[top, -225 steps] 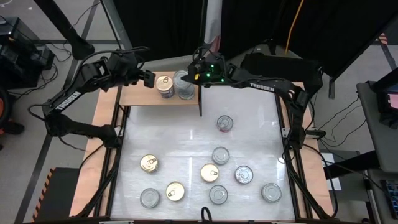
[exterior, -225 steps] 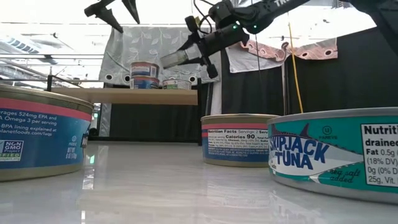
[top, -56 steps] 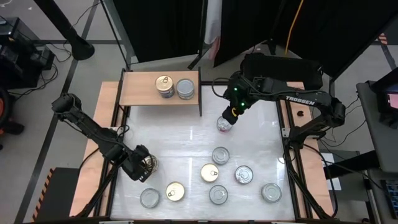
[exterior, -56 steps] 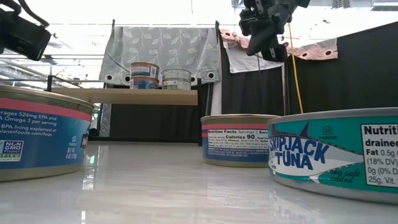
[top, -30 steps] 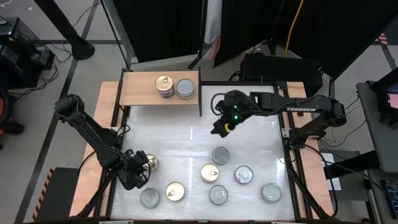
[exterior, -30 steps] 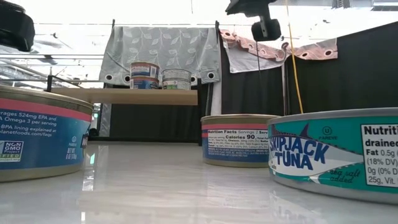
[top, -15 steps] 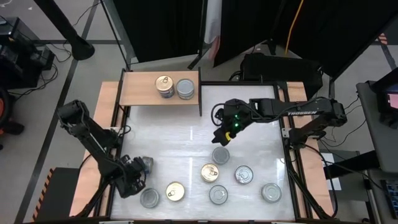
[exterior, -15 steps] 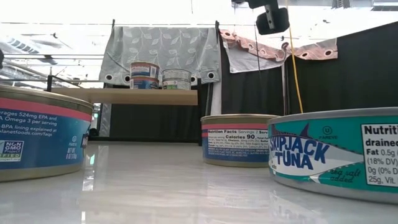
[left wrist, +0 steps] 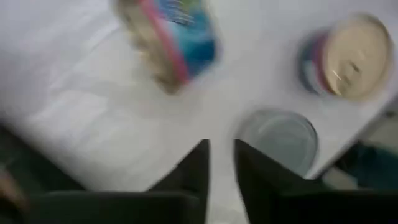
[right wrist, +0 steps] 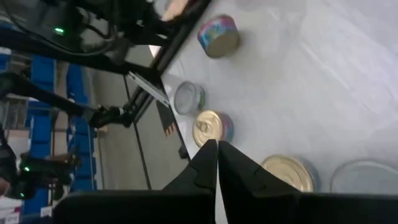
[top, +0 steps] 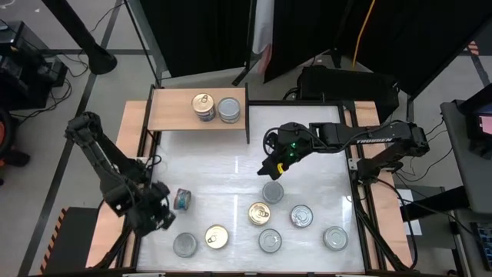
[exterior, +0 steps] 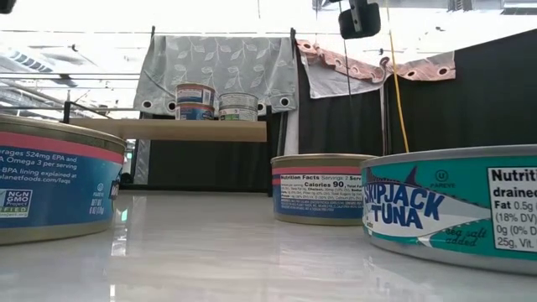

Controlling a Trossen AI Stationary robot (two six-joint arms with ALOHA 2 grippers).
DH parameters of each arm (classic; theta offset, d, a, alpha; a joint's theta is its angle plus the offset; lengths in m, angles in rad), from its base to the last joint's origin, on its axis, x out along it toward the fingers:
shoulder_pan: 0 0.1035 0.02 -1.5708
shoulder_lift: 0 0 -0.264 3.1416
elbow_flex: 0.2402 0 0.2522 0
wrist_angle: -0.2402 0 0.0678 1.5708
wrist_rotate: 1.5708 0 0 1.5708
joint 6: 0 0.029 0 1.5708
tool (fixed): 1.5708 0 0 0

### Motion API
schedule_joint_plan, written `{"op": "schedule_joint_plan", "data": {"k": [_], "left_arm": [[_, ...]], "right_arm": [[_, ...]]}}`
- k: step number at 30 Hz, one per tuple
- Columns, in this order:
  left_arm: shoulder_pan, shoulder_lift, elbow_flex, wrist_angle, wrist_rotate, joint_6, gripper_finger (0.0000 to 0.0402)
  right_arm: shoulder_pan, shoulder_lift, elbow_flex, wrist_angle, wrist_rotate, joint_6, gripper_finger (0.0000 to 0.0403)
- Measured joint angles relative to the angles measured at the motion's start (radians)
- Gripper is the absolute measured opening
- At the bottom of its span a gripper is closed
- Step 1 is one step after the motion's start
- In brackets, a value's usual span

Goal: Stack canned seafood by type on shelf
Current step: Stack the blue pink tuna can on top of the blue pink tuna cans on the shelf

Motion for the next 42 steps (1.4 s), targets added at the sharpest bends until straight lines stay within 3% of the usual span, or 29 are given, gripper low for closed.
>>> {"op": "schedule_joint_plan", "data": {"k": [6,9,12,16,21,26,30,35,42], "left_arm": [[0.082,0.015,0.0,-0.076,-0.109,-0.19,0.0256],[0.125,0.045,0.0,-0.07,-0.114,-0.2,0.0321],[0.16,0.094,0.0,-0.07,-0.104,-0.2,0.0361],[0.197,0.158,0.0,-0.038,-0.058,-0.195,0.0383],[0.217,0.238,-0.009,-0.019,-0.043,-0.196,0.0381],[0.242,0.295,-0.049,0.035,-0.031,-0.195,0.0347],[0.254,0.299,-0.071,0.074,-0.026,-0.193,0.0294],[0.256,0.259,-0.032,0.03,-0.03,-0.143,0.0193],[0.273,0.146,0.134,-0.189,-0.242,-0.072,0.019]], "right_arm": [[0.0,0.0,0.0,0.013,0.014,0.022,0.0006],[0.002,0.0,0.0,0.017,0.012,0.04,0.0006],[0.004,0.0,0.0,0.018,0.011,0.055,0.0006],[0.004,0.0,0.0,0.021,0.01,0.066,0.0006],[0.014,0.0,0.0,0.033,0.01,0.074,0.0006],[0.024,0.0,0.0,0.037,0.008,0.074,0.0006],[0.031,0.0,0.0,0.037,0.005,0.074,0.0006],[0.043,0.0,0.0,0.036,0.005,0.064,0.0006],[0.04,0.0,0.0,0.031,0.005,-0.005,0.0006]]}}
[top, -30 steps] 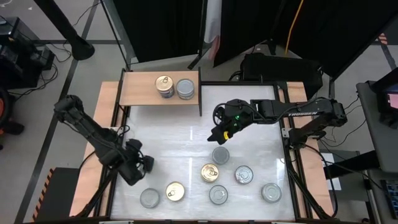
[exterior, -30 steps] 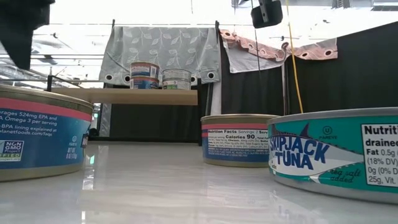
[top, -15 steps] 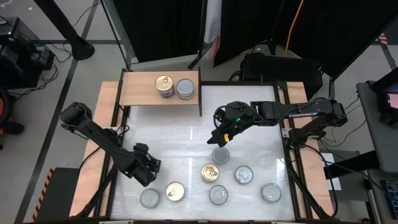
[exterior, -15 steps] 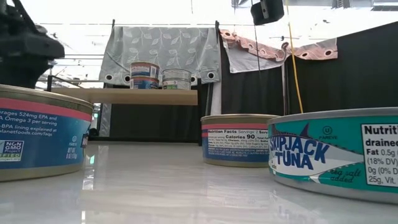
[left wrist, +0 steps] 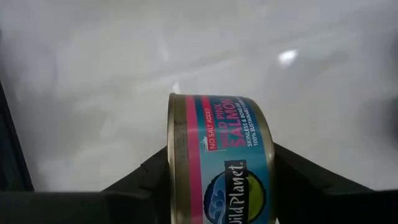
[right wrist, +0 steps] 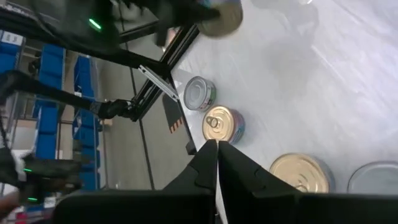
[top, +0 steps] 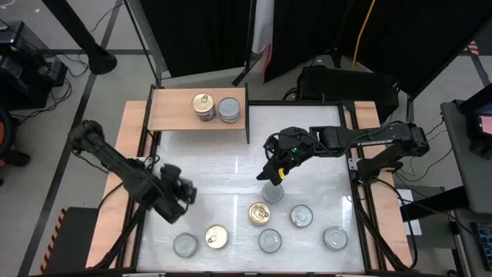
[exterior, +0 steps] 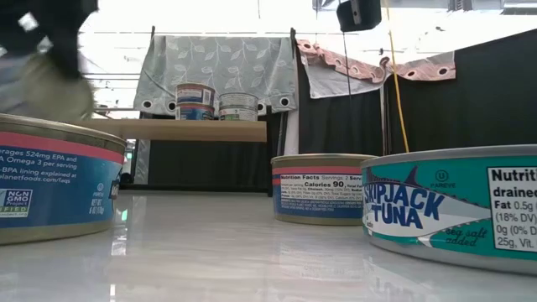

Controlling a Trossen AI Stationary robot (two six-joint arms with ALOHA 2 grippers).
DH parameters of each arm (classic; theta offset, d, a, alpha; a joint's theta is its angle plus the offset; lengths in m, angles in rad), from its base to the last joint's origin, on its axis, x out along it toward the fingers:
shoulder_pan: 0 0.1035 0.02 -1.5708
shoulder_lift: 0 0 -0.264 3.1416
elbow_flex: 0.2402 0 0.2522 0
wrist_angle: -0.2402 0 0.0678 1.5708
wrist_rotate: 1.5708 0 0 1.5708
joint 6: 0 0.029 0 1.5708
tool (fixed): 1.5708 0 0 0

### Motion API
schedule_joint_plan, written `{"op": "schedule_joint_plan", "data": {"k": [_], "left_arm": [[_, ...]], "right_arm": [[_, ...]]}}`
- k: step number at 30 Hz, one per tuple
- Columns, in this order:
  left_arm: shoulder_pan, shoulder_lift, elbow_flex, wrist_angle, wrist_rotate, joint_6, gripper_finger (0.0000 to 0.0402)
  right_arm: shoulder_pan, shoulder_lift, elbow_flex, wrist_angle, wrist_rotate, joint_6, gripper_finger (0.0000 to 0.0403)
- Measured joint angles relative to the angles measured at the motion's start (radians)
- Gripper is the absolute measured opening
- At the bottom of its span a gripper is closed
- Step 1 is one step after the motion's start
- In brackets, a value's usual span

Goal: Stack canned seafood by type on shelf
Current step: Stack the blue pink tuna can on top of the blue pink tuna cans on the shelf

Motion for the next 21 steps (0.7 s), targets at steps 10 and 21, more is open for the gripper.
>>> {"op": "schedule_joint_plan", "data": {"k": [10,21], "left_arm": [[0.255,-0.149,0.415,0.025,-0.589,0.955,0.019],[0.779,-0.123,0.508,0.577,-0.431,2.487,0.019]], "right_arm": [[-0.076,0.0,0.0,-0.001,0.0,-0.155,0.0006],[-0.276,0.0,0.0,-0.001,-0.161,-0.296,0.0006]]}}
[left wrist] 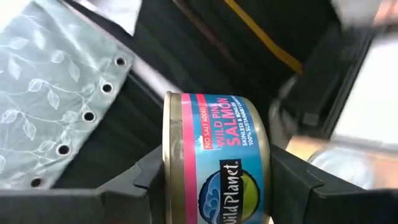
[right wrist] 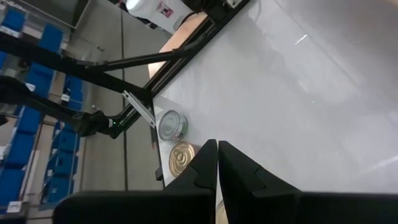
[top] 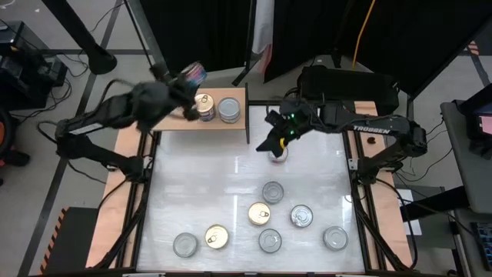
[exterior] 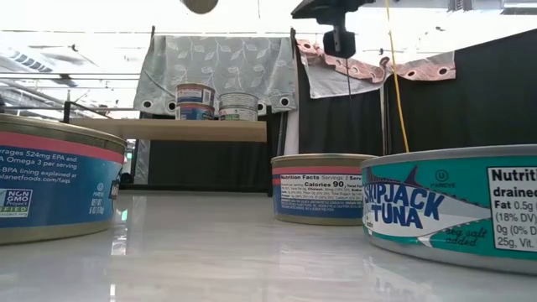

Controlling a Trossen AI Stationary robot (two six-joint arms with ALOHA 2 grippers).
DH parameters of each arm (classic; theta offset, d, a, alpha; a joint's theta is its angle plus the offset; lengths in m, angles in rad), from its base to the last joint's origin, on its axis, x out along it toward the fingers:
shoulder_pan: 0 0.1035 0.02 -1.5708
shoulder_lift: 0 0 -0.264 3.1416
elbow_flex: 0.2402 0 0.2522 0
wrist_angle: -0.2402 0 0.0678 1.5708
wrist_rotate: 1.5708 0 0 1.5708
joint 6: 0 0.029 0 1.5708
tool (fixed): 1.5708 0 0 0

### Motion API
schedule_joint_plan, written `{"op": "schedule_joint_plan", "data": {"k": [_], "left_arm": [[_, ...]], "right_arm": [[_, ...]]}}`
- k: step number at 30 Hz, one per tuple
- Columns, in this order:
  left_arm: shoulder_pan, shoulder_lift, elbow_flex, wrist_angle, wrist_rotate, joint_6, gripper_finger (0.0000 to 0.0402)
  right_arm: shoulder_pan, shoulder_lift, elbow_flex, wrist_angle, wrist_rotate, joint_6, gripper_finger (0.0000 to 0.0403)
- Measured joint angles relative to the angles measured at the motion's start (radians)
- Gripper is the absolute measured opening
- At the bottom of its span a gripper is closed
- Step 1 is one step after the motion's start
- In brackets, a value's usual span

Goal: Stack canned seafood by type on shelf
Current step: Stack the blue pink tuna can on top of the blue pink tuna cans on the shelf

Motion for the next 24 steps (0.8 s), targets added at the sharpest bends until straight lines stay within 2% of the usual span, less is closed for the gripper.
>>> {"op": "schedule_joint_plan", "data": {"k": [4,8,17,24], "left_arm": [[0.171,0.064,-0.018,-0.059,0.158,0.038,0.019],[0.25,0.124,-0.026,-0.122,0.244,0.038,0.019],[0.274,0.221,-0.028,-0.276,0.319,0.036,0.0203],[0.272,0.236,-0.028,-0.318,0.321,0.036,0.0206]], "right_arm": [[-0.064,0.0,0.0,0.0,-0.075,-0.03,0.0006],[-0.106,0.0,0.0,0.0,-0.131,-0.052,0.0006],[-0.136,0.0,0.0,-0.001,-0.179,-0.093,0.0006],[-0.136,0.0,0.0,-0.016,-0.179,-0.124,0.0006]]}}
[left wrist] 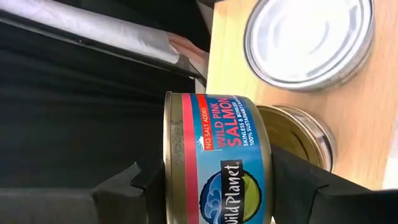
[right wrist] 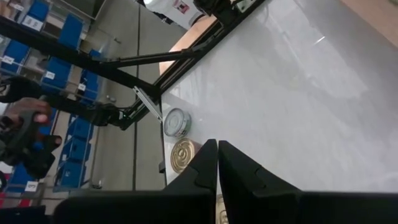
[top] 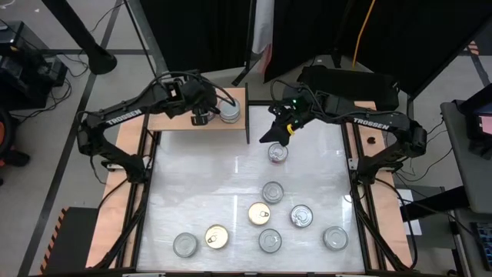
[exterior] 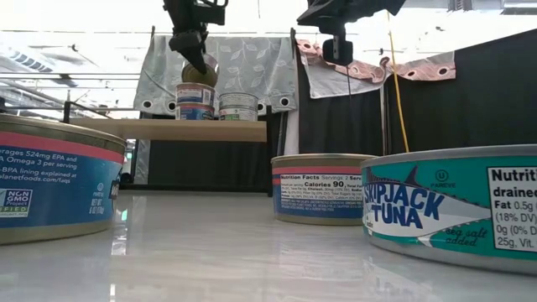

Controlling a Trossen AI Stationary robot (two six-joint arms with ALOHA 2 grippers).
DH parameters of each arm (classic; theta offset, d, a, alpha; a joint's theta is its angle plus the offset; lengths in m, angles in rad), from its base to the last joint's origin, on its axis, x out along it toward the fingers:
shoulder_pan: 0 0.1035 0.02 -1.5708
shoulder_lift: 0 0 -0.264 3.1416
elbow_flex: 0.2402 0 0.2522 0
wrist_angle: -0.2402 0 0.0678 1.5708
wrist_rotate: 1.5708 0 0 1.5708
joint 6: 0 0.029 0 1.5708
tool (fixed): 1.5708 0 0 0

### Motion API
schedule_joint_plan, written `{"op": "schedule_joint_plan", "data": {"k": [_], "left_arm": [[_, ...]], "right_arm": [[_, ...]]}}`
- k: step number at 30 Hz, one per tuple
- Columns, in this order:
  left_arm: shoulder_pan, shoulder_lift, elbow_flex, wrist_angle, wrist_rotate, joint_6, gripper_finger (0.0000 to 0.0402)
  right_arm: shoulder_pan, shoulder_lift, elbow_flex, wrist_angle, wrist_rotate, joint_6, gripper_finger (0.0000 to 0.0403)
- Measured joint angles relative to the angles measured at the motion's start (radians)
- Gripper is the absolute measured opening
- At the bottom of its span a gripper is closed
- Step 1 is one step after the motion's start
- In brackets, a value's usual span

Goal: Stack canned seafood by type on shelf
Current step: Stack the blue pink tuna can on top of the blue pink tuna cans on the shelf

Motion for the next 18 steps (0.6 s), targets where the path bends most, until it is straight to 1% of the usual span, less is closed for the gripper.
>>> {"op": "schedule_joint_plan", "data": {"k": [5,8,11,18], "left_arm": [[0.001,0.0,0.0,-0.039,0.0,-0.016,0.0209],[0.009,-0.001,0.001,-0.073,0.016,-0.025,0.022],[0.009,-0.001,0.001,-0.073,0.026,-0.025,0.0246],[0.008,-0.001,0.001,-0.069,0.038,-0.027,0.0328]], "right_arm": [[-0.007,0.0,0.0,0.0,0.0,-0.011,0.0006],[-0.019,0.0,0.0,0.0,0.0,-0.011,0.0006],[-0.032,0.0,0.0,0.0,0.0,-0.011,0.0006],[-0.053,0.0,0.0,0.0,-0.024,-0.009,0.0006]]}}
